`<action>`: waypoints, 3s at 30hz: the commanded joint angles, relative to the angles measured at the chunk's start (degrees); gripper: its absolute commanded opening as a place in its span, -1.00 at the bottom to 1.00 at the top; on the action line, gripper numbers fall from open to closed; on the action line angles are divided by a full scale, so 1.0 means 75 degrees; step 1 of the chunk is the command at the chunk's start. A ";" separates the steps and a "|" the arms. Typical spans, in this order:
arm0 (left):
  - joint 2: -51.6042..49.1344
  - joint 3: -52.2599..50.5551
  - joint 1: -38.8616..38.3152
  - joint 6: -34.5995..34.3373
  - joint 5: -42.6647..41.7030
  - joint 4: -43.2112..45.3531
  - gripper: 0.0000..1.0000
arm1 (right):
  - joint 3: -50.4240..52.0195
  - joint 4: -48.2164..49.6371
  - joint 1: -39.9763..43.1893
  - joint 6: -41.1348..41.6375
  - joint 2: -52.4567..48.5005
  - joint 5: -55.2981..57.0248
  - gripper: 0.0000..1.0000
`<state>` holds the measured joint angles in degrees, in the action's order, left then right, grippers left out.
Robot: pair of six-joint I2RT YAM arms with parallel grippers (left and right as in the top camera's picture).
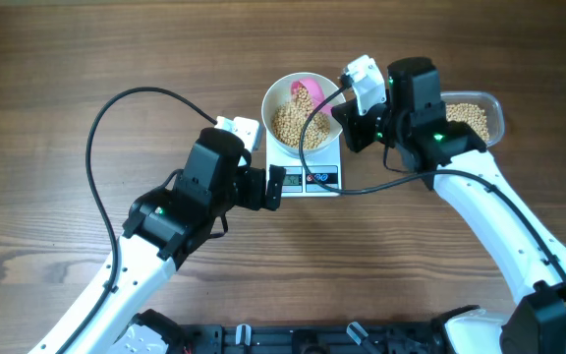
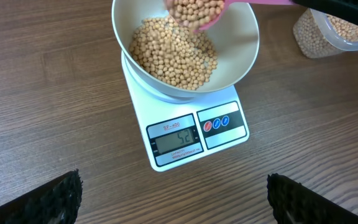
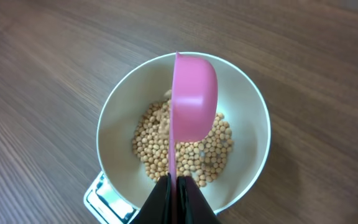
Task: Scoop item into bowl and weigh 150g on scale
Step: 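Tilt the scoop with the right gripper to pour soybeans into the bowl, then move the empty pink scoop right back over the soybean tub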
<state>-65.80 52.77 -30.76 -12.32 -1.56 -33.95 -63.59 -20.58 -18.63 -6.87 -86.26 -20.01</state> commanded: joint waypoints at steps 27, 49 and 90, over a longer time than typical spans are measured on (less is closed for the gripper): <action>-0.0073 0.0114 -0.0035 0.0012 -0.0067 0.0003 1.00 | -0.0143 -0.0248 -0.1285 -0.2704 0.0831 0.3127 -0.91; -0.0073 0.0117 -0.0035 0.0009 -0.0064 0.0003 1.00 | -0.0143 -0.0134 0.0157 0.1728 0.1938 0.1451 -0.91; -0.0073 0.0117 -0.0035 0.0009 -0.0067 0.0003 1.00 | -0.0105 -0.4039 0.4937 -0.0455 0.2270 0.1198 -0.91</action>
<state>-65.80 52.77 -30.76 -12.32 -1.56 -33.95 -63.72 -51.48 18.79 -6.15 -69.23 -16.47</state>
